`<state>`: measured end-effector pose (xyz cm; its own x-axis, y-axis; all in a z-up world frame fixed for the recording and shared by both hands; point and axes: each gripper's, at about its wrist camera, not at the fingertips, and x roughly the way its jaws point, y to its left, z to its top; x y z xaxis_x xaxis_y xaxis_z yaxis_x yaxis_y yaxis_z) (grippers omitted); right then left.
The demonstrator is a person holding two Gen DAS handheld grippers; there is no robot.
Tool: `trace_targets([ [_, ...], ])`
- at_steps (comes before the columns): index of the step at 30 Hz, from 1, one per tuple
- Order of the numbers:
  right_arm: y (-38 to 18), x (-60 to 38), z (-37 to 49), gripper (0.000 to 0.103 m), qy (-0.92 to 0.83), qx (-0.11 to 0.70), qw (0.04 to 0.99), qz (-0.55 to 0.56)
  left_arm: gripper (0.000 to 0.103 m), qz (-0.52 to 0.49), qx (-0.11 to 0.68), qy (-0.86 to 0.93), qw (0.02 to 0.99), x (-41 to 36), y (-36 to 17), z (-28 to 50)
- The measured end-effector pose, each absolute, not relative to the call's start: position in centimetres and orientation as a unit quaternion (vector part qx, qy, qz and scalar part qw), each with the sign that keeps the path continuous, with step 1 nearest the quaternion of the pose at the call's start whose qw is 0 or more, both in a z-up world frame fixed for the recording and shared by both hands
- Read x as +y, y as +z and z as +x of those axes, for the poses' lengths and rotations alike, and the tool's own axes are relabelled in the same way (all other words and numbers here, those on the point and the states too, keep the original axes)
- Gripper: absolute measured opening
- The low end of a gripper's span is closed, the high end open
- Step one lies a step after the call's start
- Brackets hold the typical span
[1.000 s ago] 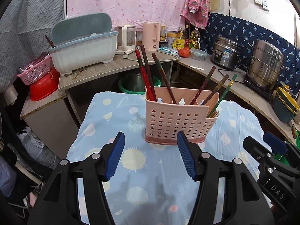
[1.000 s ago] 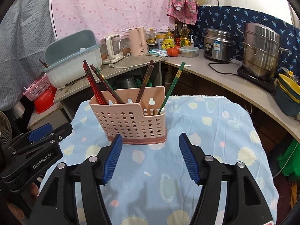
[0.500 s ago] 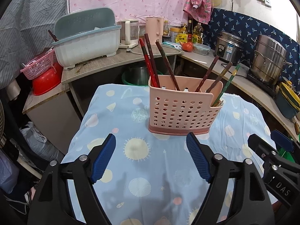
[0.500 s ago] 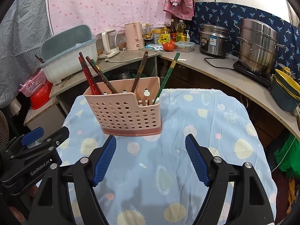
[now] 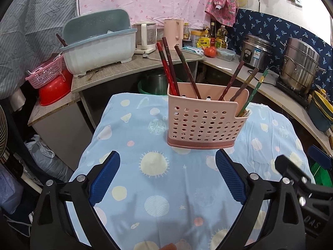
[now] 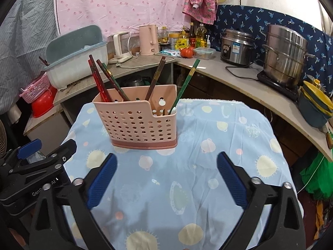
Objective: Organize utensils
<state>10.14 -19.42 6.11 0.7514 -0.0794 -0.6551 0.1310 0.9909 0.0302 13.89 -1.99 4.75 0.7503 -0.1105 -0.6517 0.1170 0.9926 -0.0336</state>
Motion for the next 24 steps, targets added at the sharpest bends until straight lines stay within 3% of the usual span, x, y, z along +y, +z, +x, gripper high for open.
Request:
trace_targets([
  [10,5.87,-19.25,9.89,0.097,-0.059,0.342,0.937,0.03,0.096,0.008,0.348,-0.05,0.936,-1.94,4.64,13.91],
  [24,5.51,-19.46,9.84,0.097,-0.066,0.346,0.936,0.027,0.096,0.01,0.359,-0.051,0.932,-1.91,4.3,14.16],
])
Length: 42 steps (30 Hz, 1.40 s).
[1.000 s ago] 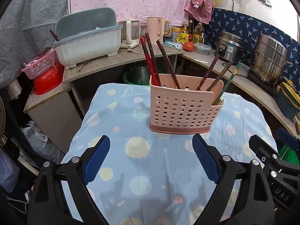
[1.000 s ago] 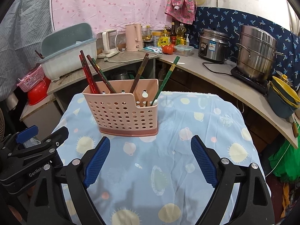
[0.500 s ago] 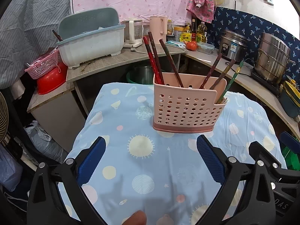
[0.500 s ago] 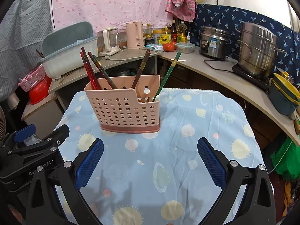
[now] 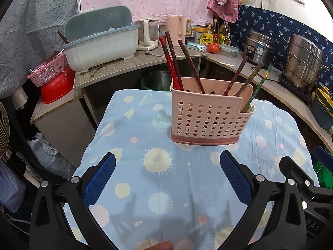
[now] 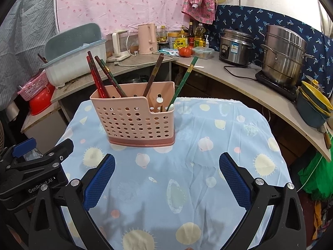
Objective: Organize utensils
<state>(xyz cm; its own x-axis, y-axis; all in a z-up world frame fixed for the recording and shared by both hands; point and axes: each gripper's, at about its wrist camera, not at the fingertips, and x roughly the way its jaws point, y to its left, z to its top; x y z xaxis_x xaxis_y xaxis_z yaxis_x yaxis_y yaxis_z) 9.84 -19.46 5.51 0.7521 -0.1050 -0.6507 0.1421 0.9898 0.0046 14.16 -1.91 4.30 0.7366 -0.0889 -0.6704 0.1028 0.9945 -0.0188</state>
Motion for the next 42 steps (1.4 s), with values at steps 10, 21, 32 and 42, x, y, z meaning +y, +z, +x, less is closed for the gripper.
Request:
trace_targets([
  [10,5.39,-19.54,9.92,0.097,-0.068,0.347,0.935,0.027,0.096,0.011,0.36,-0.047,0.932,-1.62,4.22,14.31],
  [21,5.35,-19.89,9.88,0.097,-0.07,0.348,0.935,0.03,0.096,0.011,0.358,-0.04,0.933,-1.42,4.23,14.29],
  [32,5.26,-20.01,9.9,0.097,-0.072,0.349,0.934,0.03,0.096,0.011,0.358,-0.037,0.933,-1.42,4.34,14.31],
  [42,5.24,-19.98,9.91,0.097,-0.072,0.35,0.934,0.029,0.096,0.011,0.362,-0.035,0.931,-1.41,4.13,14.32],
])
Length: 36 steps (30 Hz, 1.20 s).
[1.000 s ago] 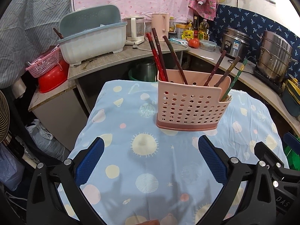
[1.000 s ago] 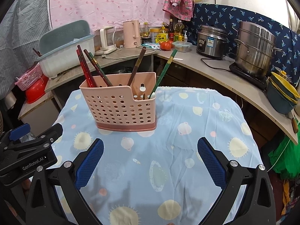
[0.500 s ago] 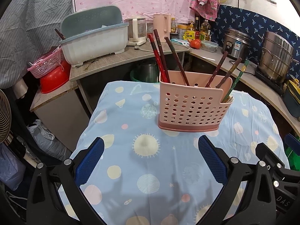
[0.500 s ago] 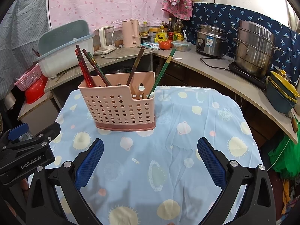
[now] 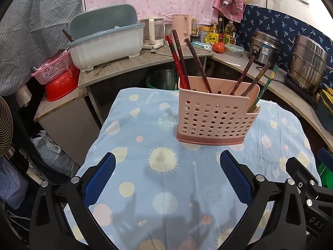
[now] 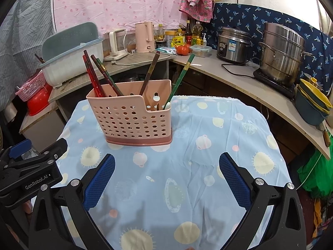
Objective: Organize utensils
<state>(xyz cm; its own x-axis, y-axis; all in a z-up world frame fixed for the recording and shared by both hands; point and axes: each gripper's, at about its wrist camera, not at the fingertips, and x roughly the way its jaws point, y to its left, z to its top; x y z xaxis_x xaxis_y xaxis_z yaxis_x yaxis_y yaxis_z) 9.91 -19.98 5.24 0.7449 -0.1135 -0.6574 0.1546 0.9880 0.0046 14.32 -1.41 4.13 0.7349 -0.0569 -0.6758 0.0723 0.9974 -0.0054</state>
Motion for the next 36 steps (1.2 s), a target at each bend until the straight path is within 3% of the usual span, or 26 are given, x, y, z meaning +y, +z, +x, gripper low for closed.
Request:
trace_targets([
  [36,5.22,-19.67,9.8,0.097,-0.071,0.353,0.933,0.029,0.096,0.021,0.363,-0.04,0.931,-1.95,3.81,14.22],
])
